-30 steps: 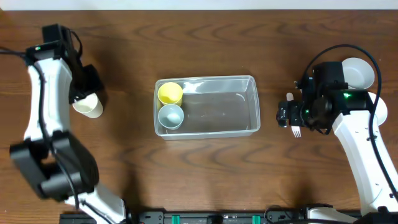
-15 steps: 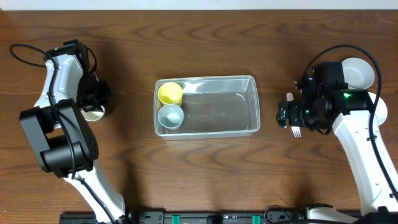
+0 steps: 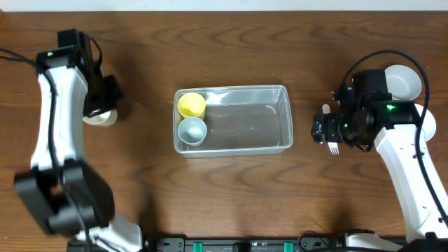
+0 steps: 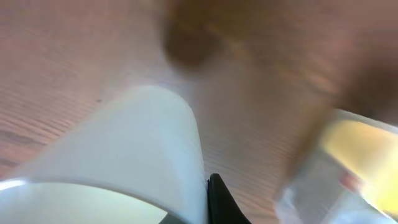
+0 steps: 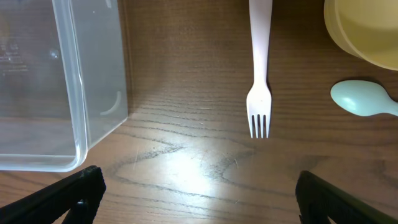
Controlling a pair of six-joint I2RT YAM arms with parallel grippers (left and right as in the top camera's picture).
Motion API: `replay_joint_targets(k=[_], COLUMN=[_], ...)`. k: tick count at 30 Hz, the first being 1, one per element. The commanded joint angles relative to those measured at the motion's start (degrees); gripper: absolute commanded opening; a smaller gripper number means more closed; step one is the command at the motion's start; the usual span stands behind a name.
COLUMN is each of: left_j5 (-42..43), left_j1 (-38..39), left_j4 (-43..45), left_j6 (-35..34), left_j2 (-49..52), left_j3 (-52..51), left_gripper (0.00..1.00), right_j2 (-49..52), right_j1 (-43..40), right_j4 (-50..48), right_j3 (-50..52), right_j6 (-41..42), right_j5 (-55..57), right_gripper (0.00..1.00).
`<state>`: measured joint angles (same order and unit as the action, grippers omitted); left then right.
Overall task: Pack container
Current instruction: 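Grasp the white cup rim with the left gripper, then place the white cup into the container and release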
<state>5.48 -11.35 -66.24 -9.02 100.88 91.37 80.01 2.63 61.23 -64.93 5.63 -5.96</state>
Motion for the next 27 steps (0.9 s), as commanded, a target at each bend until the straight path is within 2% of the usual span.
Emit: replay_joint_targets(k=[1,6,12,15,27], left_j5=[2.95,2.82,2.47,2.45,2.49], left_j1=[5.86,19.78,33.7,36.06,36.2], left_j4=[-0.48,1.4,-1.16,-1.92,-2.93], left_j6=[0.11,2.38,3.37,3.34,2.71], left_j2=[-9.22,-16.79,-15.17,-13.07,-3.41], left_j3=[1.36,1.36,1.27,0.39,-4.44], left_gripper=[0.06,0.06,0.05,0.06,0.06], right_j2=[0.04,0.04,0.04,0.04,0.04], right_j1=[-0.33,-0.33,-0.33,-0.33,-0.33], right_j4=[-0.17,-0.74,-0.66,-0.55,-0.33], right_j3=[-0.94,-0.94,-0.94,-0.94,-0.94], right_j6=[-0.57,-0.57,-0.57,-0.57,-0.57], right_j5=[0.15,0.15,0.13,0.15,0.15], right_gripper=[0.99,0.99,0.99,0.99,0.99])
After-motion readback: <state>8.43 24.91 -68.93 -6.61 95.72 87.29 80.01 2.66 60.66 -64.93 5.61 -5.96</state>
